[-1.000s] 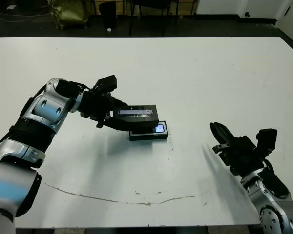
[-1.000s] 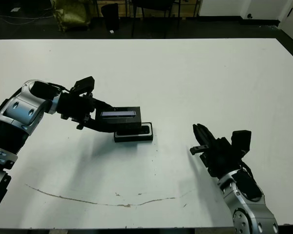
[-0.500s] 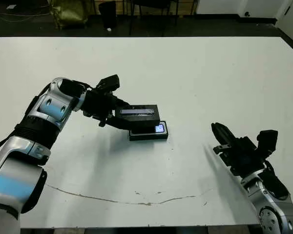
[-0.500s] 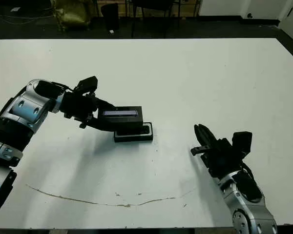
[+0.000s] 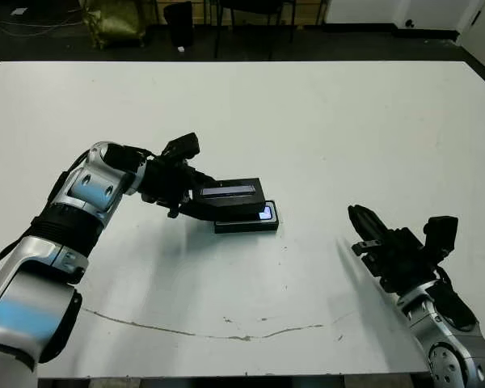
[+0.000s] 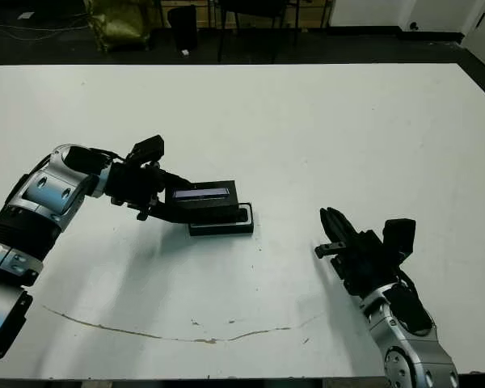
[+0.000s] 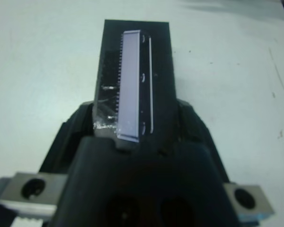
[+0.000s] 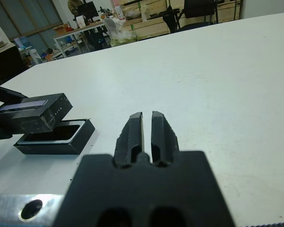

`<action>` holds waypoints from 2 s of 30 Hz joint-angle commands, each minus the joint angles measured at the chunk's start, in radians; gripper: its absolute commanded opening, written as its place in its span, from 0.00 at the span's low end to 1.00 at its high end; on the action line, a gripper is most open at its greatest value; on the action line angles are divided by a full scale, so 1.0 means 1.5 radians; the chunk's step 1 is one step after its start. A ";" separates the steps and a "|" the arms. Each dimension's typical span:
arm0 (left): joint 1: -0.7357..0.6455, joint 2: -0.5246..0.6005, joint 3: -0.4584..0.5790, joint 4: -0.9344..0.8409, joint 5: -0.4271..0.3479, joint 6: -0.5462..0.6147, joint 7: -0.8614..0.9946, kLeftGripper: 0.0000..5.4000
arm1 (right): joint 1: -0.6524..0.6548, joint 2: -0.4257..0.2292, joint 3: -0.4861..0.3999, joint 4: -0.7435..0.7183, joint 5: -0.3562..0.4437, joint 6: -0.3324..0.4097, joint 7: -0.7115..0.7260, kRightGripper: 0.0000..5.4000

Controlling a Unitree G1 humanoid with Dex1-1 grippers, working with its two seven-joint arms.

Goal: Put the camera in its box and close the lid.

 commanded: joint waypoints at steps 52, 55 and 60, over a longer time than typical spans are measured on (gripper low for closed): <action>-0.013 -0.070 -0.043 0.089 0.077 -0.049 0.022 0.48 | 0.002 0.001 -0.011 0.020 0.004 -0.005 0.019 0.00; -0.015 -0.072 -0.045 0.092 0.079 -0.053 0.021 0.48 | 0.000 0.000 -0.013 0.033 0.005 -0.015 0.027 0.00; -0.019 -0.081 -0.046 0.103 0.078 -0.046 0.017 0.48 | 0.007 -0.004 -0.008 0.007 -0.002 -0.002 0.011 0.00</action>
